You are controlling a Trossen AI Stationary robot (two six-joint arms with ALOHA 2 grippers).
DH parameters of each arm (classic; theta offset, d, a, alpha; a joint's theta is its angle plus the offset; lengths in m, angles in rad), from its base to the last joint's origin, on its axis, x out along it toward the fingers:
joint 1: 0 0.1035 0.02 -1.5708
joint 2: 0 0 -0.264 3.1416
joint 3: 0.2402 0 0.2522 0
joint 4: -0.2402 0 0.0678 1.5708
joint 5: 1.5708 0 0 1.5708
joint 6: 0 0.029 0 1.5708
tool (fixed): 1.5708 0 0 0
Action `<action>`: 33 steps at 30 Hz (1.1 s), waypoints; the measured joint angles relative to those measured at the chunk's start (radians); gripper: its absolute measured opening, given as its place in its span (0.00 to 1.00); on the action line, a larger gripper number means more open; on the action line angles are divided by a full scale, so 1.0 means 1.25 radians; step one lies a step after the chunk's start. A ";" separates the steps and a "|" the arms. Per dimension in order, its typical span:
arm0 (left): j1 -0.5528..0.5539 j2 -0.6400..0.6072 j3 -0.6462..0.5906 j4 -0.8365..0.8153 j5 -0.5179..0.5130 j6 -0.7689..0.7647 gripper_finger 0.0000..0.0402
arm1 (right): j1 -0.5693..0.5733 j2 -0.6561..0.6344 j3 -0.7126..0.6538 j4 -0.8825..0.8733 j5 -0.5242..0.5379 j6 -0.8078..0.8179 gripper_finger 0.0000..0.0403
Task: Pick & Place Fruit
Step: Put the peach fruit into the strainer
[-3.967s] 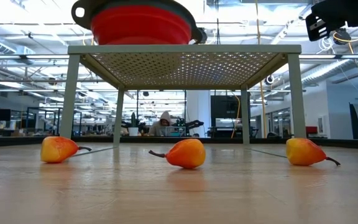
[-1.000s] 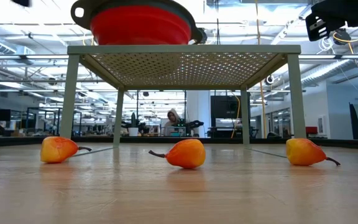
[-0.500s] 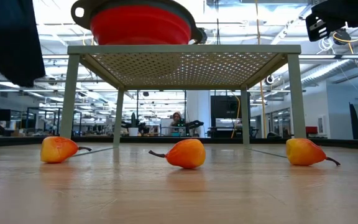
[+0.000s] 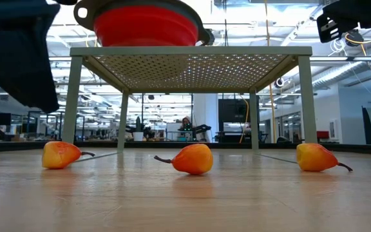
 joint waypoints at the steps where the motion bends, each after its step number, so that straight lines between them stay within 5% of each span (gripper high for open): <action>1: -0.001 0.000 -0.003 -0.005 -0.003 -0.020 0.64 | 0.000 0.000 0.000 0.000 0.000 0.000 0.01; 13: -0.009 0.000 -0.037 0.028 -0.006 -0.092 0.64 | 0.000 0.000 0.000 0.000 0.000 -0.040 0.01; 33: 0.067 -0.001 -0.096 0.110 0.021 0.034 0.64 | 0.000 0.000 0.000 0.001 0.000 -0.039 0.01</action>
